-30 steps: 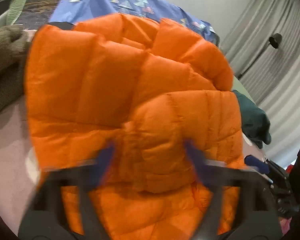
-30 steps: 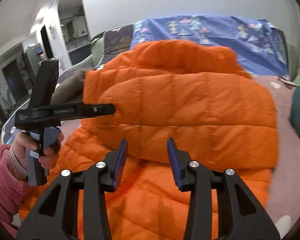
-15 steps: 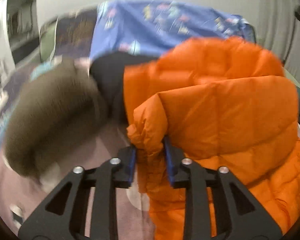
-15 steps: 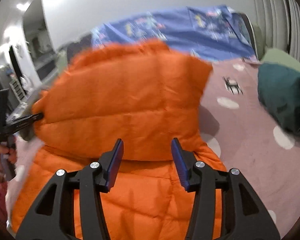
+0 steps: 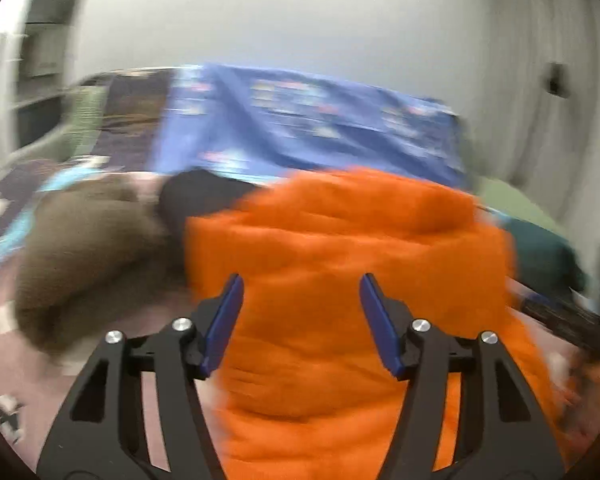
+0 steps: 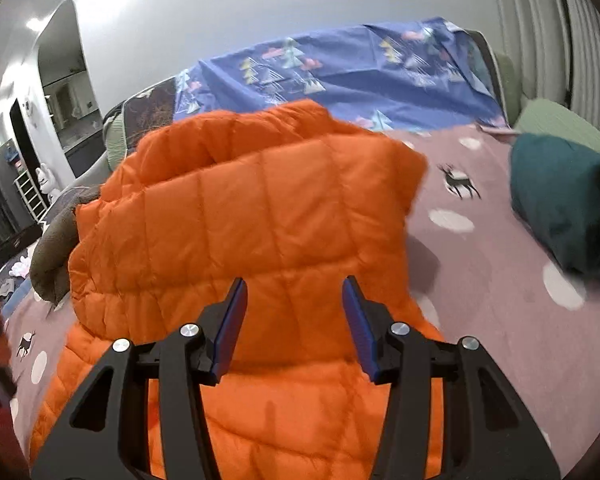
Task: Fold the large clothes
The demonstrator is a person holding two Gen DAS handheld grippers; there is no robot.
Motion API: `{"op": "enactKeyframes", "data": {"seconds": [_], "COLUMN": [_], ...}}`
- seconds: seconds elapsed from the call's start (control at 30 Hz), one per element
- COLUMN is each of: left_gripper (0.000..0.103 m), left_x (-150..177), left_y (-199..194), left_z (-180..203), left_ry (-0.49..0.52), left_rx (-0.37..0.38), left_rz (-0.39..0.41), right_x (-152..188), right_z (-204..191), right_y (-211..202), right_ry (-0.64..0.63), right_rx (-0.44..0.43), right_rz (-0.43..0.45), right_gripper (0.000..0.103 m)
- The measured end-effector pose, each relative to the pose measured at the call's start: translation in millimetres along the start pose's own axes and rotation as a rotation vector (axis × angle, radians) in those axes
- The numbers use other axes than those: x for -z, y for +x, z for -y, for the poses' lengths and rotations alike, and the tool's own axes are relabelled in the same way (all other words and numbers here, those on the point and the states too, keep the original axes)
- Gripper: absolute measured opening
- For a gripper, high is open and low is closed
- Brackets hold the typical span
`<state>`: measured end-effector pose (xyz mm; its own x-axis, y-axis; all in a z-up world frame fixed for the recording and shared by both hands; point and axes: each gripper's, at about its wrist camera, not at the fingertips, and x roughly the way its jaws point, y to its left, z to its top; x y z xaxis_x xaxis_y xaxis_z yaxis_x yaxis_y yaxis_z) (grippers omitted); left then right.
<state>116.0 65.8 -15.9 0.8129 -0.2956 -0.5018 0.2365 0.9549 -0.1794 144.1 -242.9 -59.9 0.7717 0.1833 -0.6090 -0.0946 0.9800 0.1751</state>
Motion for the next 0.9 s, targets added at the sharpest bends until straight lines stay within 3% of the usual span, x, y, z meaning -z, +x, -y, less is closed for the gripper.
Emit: {"op": "enactKeyframes", "data": {"seconds": [0.07,0.1,0.13,0.17,0.23,0.3,0.4,0.5,0.57,0.7,0.9], "left_gripper": [0.054,0.050,0.048,0.045,0.042,0.042,0.044,0.060,0.064,0.074,0.077], "left_x": [12.6,25.9,34.0,46.3,56.5,51.2,36.9,37.6,49.5,85.2,140.6], "left_y": [20.3,42.9,59.8,86.1,112.9,118.1,96.3,61.1,34.0,-8.7,-52.7], "left_z": [25.5,40.4,48.2,51.6,39.7,19.4,-10.7,-34.7,-55.2,-83.1,-97.6], "left_ry": [0.105,0.193,0.244,0.323,0.384,0.325,0.166,0.122,0.080,-0.004,-0.080], "left_rx": [0.056,0.028,-0.008,-0.089,-0.196,-0.215,-0.170,-0.204,-0.197,-0.108,-0.037], "left_rz": [-0.093,-0.166,-0.209,-0.272,-0.301,-0.296,-0.253,-0.179,-0.163,-0.225,-0.333], "right_x": [2.7,6.5,11.8,15.0,16.9,16.3,21.3,39.9,56.9,96.9,140.8], "right_z": [-3.4,-5.9,-5.1,-5.6,-2.3,-0.7,5.0,26.0,41.9,67.9,71.1], "right_y": [26.9,41.1,60.2,68.5,65.4,46.0,7.8,-27.5,-44.9,-74.1,-100.1], "right_ry": [0.004,-0.004,-0.019,-0.022,0.000,0.000,-0.048,-0.043,-0.006,0.096,0.181], "right_rx": [0.005,0.033,0.077,0.097,0.080,0.048,0.041,0.061,0.069,0.036,-0.028], "right_rz": [-0.066,-0.101,-0.138,-0.161,-0.171,-0.149,-0.100,-0.097,-0.111,-0.153,-0.195], "right_gripper": [0.050,0.050,0.050,0.050,0.050,0.050,0.050,0.051,0.051,0.051,0.051]}}
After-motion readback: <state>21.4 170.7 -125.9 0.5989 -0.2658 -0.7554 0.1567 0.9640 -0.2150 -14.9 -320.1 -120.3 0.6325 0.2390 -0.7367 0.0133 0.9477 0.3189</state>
